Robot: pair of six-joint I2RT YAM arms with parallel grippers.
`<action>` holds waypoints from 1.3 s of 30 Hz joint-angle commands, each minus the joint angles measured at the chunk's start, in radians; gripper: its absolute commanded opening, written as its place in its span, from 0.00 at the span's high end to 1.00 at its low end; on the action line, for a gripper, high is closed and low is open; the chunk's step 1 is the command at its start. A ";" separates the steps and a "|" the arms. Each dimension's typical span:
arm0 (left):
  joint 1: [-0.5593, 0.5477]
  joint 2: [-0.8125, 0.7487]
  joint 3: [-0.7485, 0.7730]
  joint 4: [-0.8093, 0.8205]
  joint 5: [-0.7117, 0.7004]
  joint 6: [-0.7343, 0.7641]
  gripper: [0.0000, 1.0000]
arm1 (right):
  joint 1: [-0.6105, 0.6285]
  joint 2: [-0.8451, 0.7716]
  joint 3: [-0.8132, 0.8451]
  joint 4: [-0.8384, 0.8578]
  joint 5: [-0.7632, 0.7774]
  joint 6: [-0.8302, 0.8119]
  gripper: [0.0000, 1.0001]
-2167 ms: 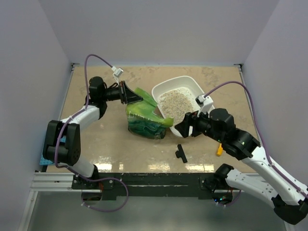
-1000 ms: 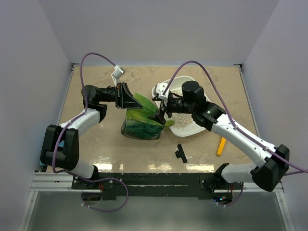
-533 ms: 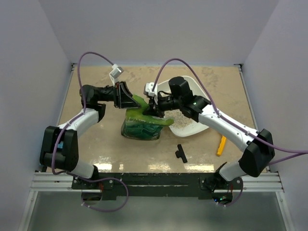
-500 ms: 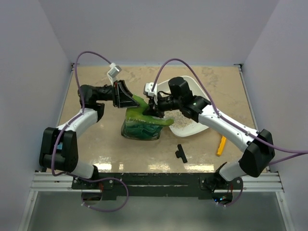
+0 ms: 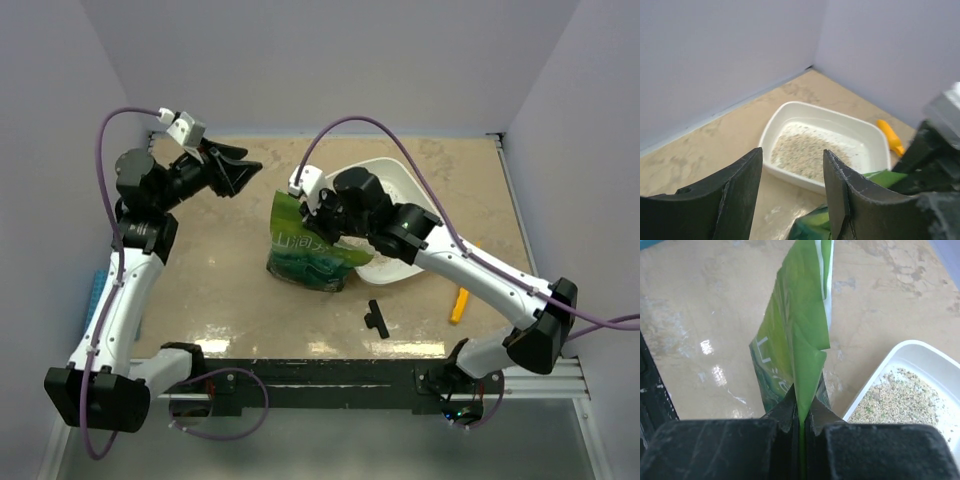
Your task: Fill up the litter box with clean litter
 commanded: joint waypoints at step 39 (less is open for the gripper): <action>-0.015 -0.180 -0.137 -0.412 -0.489 0.173 0.47 | 0.171 -0.285 0.009 -0.078 0.403 0.321 1.00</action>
